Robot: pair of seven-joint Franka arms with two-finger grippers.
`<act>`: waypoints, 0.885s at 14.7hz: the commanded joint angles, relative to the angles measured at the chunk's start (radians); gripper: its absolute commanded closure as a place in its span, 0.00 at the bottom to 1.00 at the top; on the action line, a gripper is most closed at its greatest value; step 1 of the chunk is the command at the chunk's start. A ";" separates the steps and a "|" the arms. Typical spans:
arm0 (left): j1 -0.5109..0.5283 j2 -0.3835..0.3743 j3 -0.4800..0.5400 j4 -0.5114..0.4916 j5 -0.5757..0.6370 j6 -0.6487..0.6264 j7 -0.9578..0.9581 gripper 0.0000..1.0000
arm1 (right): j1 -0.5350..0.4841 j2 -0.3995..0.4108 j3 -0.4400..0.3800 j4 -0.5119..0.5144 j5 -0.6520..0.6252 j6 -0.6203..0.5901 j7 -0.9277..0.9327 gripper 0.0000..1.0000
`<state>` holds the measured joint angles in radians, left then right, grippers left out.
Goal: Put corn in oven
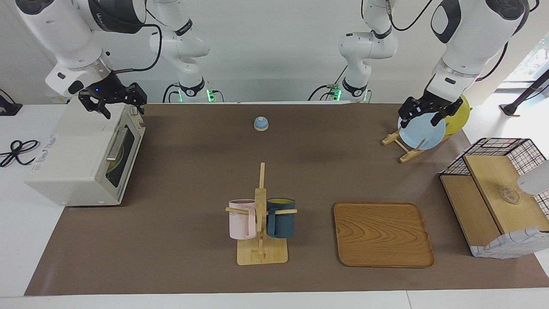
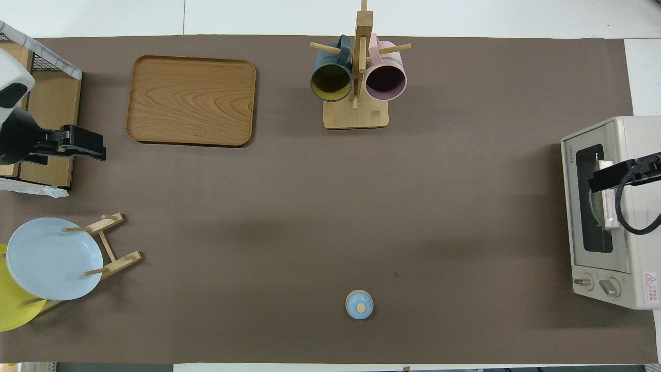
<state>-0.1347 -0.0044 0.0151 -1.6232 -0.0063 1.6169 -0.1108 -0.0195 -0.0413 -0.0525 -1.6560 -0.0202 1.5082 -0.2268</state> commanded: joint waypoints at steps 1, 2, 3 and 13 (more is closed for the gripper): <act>0.013 -0.023 -0.009 -0.023 0.019 -0.005 0.000 0.00 | -0.010 0.012 0.003 0.016 0.025 0.012 0.024 0.00; 0.013 -0.023 -0.009 -0.023 0.019 -0.005 0.000 0.00 | -0.010 0.012 0.003 0.015 0.025 0.014 0.047 0.00; 0.013 -0.023 -0.009 -0.023 0.019 -0.005 0.000 0.00 | -0.007 0.012 0.003 0.016 0.025 0.012 0.066 0.00; 0.013 -0.023 -0.009 -0.023 0.019 -0.005 0.000 0.00 | -0.003 0.012 0.005 0.015 0.025 0.014 0.096 0.00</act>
